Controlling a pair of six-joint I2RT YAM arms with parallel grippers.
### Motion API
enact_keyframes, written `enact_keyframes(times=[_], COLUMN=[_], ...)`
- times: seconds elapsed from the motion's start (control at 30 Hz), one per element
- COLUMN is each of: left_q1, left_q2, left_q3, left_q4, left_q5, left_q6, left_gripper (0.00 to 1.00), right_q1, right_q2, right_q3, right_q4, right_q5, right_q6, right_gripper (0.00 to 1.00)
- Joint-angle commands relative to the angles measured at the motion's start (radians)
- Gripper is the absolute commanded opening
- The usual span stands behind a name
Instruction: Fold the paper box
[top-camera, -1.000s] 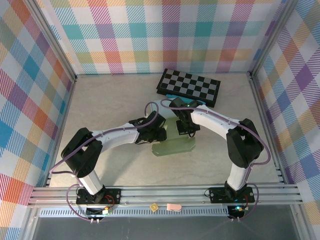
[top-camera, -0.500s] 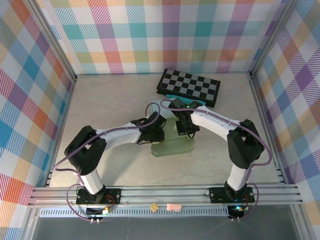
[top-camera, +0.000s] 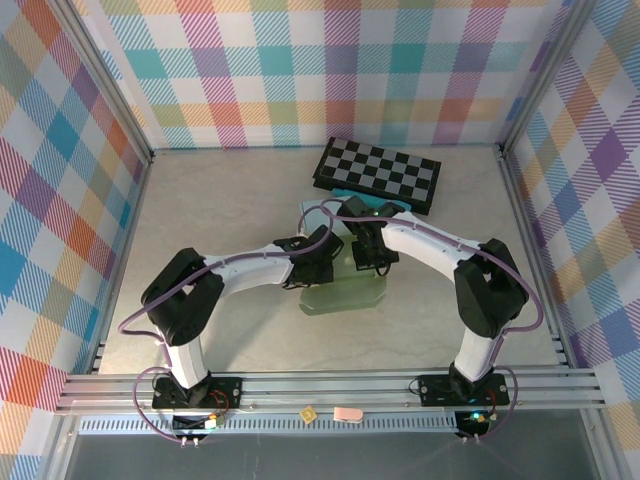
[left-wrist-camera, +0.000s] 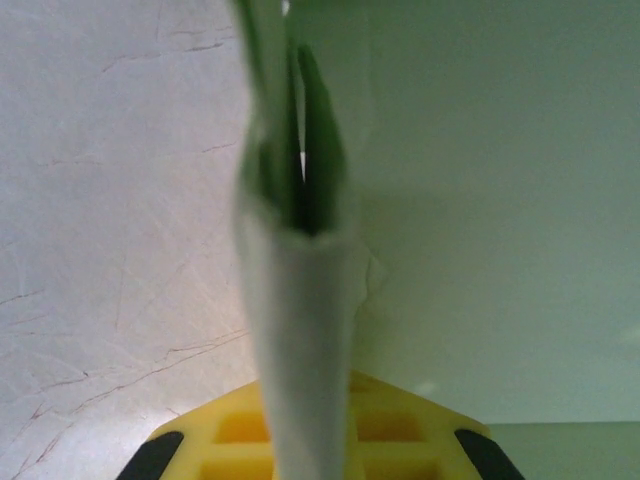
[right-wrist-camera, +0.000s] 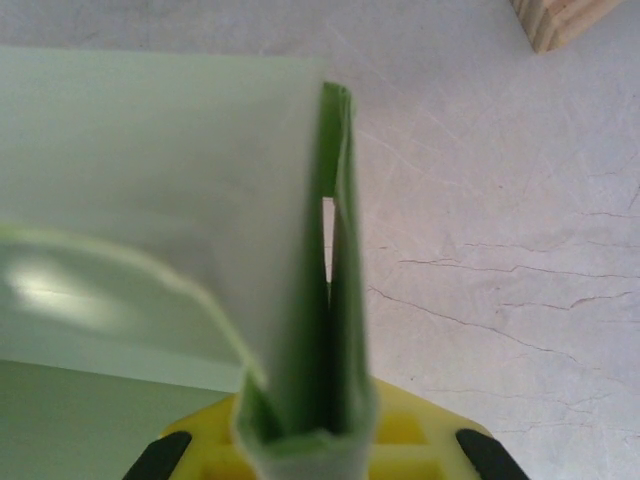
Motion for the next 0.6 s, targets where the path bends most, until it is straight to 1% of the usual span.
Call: enact_keyframes(times=[0.0, 0.03, 0.07, 0.13, 0.17, 0.3, 0.43, 0.57], left_q1=[-0.019, -0.019, -0.018, -0.021, -0.02, -0.02, -0.02, -0.019], left_q2=[0.012, 0.008, 0.002, -0.014, -0.023, -0.061, -0.086, -0.122], left_q3=[0.021, 0.029, 0.038, 0.059, 0.072, 0.121, 0.16, 0.155], left_q4=[-0.068, -0.073, -0.079, -0.094, -0.105, -0.154, -0.211, -0.22], left_q5=[-0.05, -0.051, -0.053, -0.058, -0.059, -0.06, -0.032, -0.02], left_q6=[0.005, 0.006, 0.008, 0.014, 0.014, 0.011, -0.004, -0.027], left_gripper=[0.0, 0.08, 0.22, 0.38, 0.43, 0.53, 0.56, 0.6], right_q1=[0.011, 0.012, 0.011, 0.012, 0.011, 0.012, 0.011, 0.01], right_q2=[-0.03, -0.031, -0.031, -0.029, -0.028, -0.023, -0.021, -0.012], right_q3=[0.003, 0.002, 0.001, -0.002, -0.003, -0.005, -0.005, -0.006], right_q4=[-0.013, -0.013, -0.015, -0.014, -0.015, -0.015, -0.014, -0.009], right_q5=[0.008, 0.008, 0.009, 0.008, 0.006, 0.001, -0.005, -0.03], right_q6=[0.01, 0.01, 0.012, 0.015, 0.016, 0.028, 0.038, 0.059], right_gripper=[0.0, 0.0, 0.0, 0.0, 0.0, 0.0, 0.0, 0.0])
